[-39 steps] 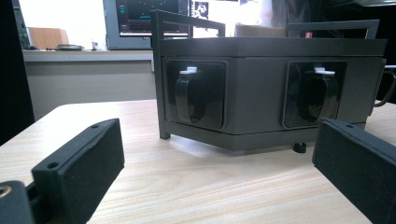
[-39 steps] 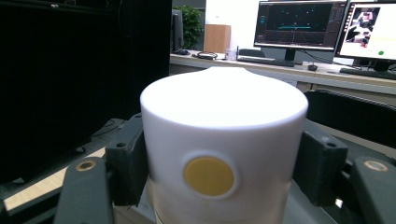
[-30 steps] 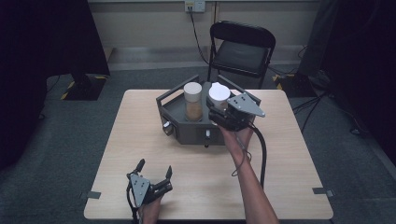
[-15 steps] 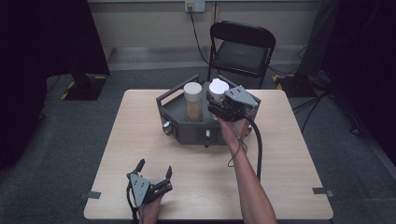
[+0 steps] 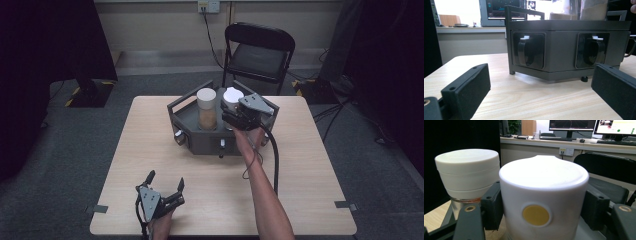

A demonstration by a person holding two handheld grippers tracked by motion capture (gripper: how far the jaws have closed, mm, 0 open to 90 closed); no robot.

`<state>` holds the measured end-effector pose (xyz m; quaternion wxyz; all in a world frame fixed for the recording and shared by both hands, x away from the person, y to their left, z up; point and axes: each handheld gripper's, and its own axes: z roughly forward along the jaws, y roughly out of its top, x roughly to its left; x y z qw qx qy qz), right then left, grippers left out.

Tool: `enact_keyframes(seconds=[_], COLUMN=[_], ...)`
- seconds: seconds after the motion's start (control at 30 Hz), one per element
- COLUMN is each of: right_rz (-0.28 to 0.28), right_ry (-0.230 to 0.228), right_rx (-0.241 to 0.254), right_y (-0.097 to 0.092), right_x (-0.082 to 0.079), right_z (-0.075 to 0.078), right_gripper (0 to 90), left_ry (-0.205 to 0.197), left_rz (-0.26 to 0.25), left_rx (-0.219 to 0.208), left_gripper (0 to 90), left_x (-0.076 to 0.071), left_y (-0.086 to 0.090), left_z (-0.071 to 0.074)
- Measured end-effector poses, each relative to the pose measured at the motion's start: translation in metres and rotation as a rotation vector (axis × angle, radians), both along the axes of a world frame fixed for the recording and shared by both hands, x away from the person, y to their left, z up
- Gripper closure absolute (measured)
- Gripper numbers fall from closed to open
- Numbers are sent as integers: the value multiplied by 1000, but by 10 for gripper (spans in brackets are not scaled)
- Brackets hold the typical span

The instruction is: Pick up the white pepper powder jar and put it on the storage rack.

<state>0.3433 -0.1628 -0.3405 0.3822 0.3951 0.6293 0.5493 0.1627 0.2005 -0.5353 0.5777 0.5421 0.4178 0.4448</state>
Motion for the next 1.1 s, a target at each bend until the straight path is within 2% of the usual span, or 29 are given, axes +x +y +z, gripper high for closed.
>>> enact_keyframes(seconds=[0.2,0.4,0.77,1.1], right_rz=[-1,0,3,5], right_ry=[6,12,-6,-3], right_rx=[-2,17,26,32], right_y=[-2,-5,-7,-8], right_x=[0,1,0,0], right_z=[-2,-6,-12,-13], right_gripper=[301,301,300,298], left_ry=[0,0,0,0], left_rz=[0,0,0,1], left_rx=[0,0,0,0], left_gripper=[16,16,15,16], left_x=[0,0,0,0], left_y=[0,0,0,0], left_z=[0,0,0,0])
